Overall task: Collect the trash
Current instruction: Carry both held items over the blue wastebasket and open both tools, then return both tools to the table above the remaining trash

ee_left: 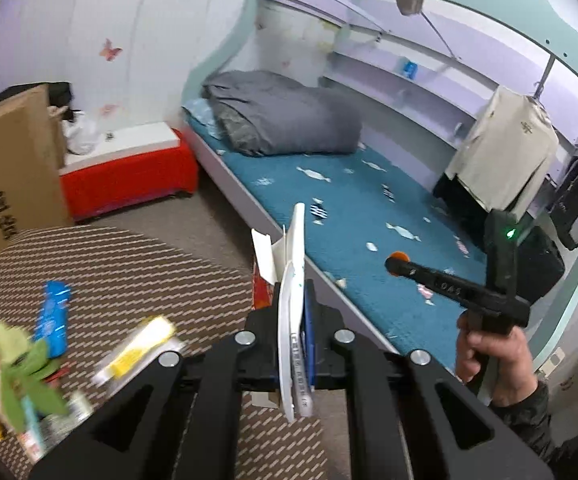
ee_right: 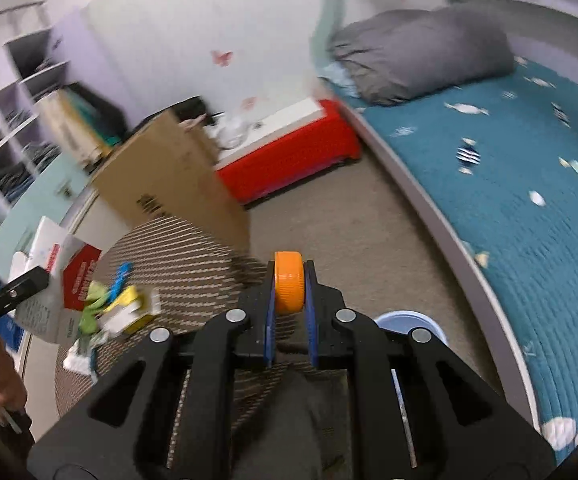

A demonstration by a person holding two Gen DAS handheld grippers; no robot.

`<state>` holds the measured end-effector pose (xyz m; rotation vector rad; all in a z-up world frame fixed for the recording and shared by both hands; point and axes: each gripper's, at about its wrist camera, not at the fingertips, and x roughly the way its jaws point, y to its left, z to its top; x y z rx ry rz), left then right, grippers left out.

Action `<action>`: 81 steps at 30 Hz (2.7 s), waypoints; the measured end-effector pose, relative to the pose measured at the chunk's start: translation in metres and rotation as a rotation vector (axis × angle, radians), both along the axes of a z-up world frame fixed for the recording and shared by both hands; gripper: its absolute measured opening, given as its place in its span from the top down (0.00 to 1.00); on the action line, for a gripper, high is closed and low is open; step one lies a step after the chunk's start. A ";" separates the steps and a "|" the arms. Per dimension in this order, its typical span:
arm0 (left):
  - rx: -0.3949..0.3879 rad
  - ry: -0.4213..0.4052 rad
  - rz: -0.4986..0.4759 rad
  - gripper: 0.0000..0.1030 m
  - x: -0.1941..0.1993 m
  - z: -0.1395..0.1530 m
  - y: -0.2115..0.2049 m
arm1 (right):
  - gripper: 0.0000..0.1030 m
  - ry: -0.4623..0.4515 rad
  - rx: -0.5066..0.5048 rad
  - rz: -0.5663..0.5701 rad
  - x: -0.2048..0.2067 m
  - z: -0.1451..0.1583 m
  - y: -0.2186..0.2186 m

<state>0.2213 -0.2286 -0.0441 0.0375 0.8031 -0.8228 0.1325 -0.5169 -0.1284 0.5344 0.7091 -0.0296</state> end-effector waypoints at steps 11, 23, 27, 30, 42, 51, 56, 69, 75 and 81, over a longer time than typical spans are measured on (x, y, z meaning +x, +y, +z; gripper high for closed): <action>0.080 0.131 -0.075 0.92 0.027 -0.068 -0.120 | 0.88 0.208 0.087 -0.082 0.029 -0.097 -0.052; 0.245 0.251 -0.111 0.92 0.050 -0.154 -0.181 | 0.30 0.319 0.262 -0.153 0.044 -0.175 -0.077; 0.274 0.287 -0.122 0.92 0.056 -0.173 -0.192 | 0.27 0.301 0.267 -0.177 0.034 -0.169 -0.083; 0.300 0.307 -0.137 0.90 0.059 -0.189 -0.202 | 0.27 0.278 0.253 -0.193 0.026 -0.155 -0.085; 0.311 0.231 -0.041 0.08 0.063 -0.175 -0.182 | 0.06 0.180 0.208 -0.245 0.001 -0.113 -0.073; 0.234 0.070 0.019 0.07 0.049 -0.107 -0.140 | 0.06 0.092 0.083 -0.297 -0.013 -0.070 -0.046; 0.189 -0.008 0.051 0.07 0.034 -0.070 -0.111 | 0.06 0.050 0.023 -0.249 -0.011 -0.037 -0.023; 0.115 -0.148 0.165 0.07 0.003 -0.014 -0.014 | 0.06 -0.019 -0.075 -0.074 0.004 0.026 0.062; 0.101 -0.177 0.240 0.07 -0.007 -0.004 0.035 | 0.06 -0.058 -0.109 -0.004 0.008 0.049 0.102; 0.091 -0.202 0.329 0.07 -0.018 0.003 0.085 | 0.06 -0.086 -0.160 0.054 0.009 0.068 0.150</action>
